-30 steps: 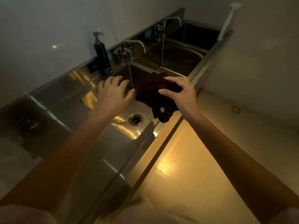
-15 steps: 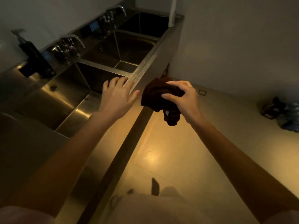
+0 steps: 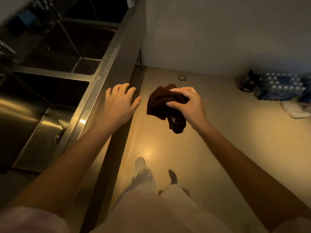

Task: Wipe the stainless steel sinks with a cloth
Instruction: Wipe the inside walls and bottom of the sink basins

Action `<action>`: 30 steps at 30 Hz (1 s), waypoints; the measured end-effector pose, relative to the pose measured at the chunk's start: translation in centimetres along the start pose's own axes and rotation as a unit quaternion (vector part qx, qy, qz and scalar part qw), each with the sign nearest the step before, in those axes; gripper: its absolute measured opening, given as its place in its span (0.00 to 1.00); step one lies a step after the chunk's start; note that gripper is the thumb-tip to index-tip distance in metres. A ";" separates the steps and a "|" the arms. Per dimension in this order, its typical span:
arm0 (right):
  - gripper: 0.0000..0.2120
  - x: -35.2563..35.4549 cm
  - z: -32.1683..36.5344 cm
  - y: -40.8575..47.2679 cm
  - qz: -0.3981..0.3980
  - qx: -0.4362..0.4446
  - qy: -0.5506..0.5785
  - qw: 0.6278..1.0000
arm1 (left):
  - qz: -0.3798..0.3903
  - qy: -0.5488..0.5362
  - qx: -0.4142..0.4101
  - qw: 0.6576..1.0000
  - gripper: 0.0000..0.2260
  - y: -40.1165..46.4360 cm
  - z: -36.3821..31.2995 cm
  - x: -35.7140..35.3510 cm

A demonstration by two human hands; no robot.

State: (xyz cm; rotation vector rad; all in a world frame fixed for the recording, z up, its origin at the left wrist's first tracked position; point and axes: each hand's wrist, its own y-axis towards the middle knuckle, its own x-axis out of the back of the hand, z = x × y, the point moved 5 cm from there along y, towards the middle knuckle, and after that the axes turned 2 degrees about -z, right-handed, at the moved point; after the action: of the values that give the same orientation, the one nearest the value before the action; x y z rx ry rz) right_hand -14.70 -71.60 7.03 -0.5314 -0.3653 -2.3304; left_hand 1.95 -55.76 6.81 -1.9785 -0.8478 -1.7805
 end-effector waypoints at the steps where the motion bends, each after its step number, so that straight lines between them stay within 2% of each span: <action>1: 0.17 -0.4 -0.1 0.8 -0.002 0.001 -0.012 1.000 | 0.003 -0.002 -0.003 1.000 0.23 1.0 0.4 -0.3; 15: 0.18 -8.6 5.3 15.5 -0.049 0.024 -0.059 0.997 | -0.025 -0.011 -0.034 0.999 0.21 15.8 11.5 0.6; 30: 0.19 -15.1 7.8 23.8 0.000 0.062 -0.062 0.996 | -0.035 -0.029 0.022 0.999 0.21 19.7 18.0 1.3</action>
State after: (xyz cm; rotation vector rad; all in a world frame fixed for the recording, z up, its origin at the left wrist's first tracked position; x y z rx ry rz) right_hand 14.01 -76.64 9.37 -0.6178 -0.5639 -2.2633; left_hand 28.39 -59.33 8.01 -2.0052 -0.9769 -1.7345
